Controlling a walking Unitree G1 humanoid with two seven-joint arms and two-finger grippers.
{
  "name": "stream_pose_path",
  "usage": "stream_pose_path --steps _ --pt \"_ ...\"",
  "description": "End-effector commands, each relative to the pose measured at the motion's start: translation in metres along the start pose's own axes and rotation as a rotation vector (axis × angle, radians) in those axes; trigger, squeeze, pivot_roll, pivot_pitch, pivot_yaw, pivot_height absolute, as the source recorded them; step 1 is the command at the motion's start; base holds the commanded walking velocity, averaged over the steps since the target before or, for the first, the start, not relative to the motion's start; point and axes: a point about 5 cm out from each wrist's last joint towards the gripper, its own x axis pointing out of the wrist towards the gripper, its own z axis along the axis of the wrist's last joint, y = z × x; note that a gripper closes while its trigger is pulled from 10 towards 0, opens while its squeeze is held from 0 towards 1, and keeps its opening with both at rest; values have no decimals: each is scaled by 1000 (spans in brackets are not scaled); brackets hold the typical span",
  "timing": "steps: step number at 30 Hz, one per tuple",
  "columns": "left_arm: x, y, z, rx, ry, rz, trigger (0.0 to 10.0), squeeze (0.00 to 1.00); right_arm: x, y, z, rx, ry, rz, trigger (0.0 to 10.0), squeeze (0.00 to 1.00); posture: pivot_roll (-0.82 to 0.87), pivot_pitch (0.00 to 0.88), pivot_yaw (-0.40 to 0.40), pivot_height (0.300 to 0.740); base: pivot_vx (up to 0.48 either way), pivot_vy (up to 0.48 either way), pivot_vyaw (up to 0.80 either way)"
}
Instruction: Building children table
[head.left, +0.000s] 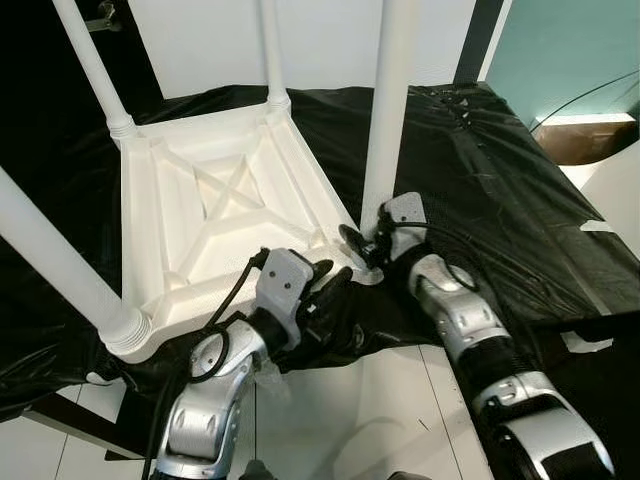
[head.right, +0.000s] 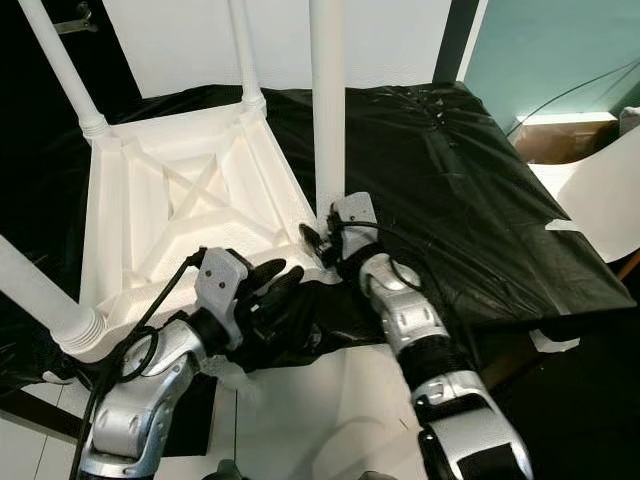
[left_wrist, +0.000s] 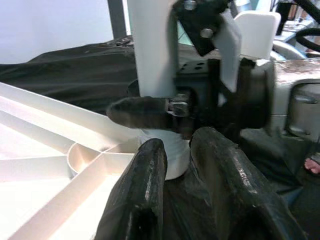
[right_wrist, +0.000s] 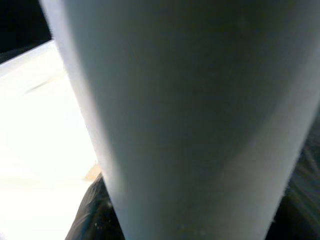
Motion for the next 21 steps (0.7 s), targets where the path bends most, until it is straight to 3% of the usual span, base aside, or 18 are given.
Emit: stream_pose_path --steps 1,5,9,10,11,12,13,18,19,21 --pt "1 10 -1 7 -1 183 10000 0 2 -3 -8 16 61 -85 0 0 87 0 -32 740 0 0 0" --pt "3 12 -3 51 9 198 10000 0 6 5 -10 65 66 -199 0 0 91 0 -31 740 0 0 0" --pt "2 13 -6 35 14 224 10000 0 6 6 -10 64 57 -234 0 0 89 0 -18 740 0 0 0" --pt "2 13 -7 25 13 229 10000 0 6 6 -9 56 46 -241 4196 0 90 0 -19 740 0 0 0" --pt "2 13 -7 25 13 229 10000 0 6 6 -9 56 46 -241 4196 0 90 0 -19 740 0 0 0" --pt "3 13 -7 23 10 233 10000 0 5 5 -8 53 35 -241 8588 0 90 0 -19 740 0 0 0" --pt "3 13 -7 25 7 234 10000 0 5 6 -7 45 25 -236 10000 0 90 0 -18 740 0 0 0" --pt "5 14 -7 38 2 243 10000 0 5 3 -3 64 -20 -222 10000 0 87 0 -19 740 0 0 0" --pt "5 15 -8 42 4 236 10000 0 4 0 -1 73 -35 -199 10000 1000 83 0 -20 740 0 0 0" --pt "5 16 -9 45 8 231 10000 0 2 -5 2 76 -66 -162 10000 1000 81 0 -22 740 0 0 0"
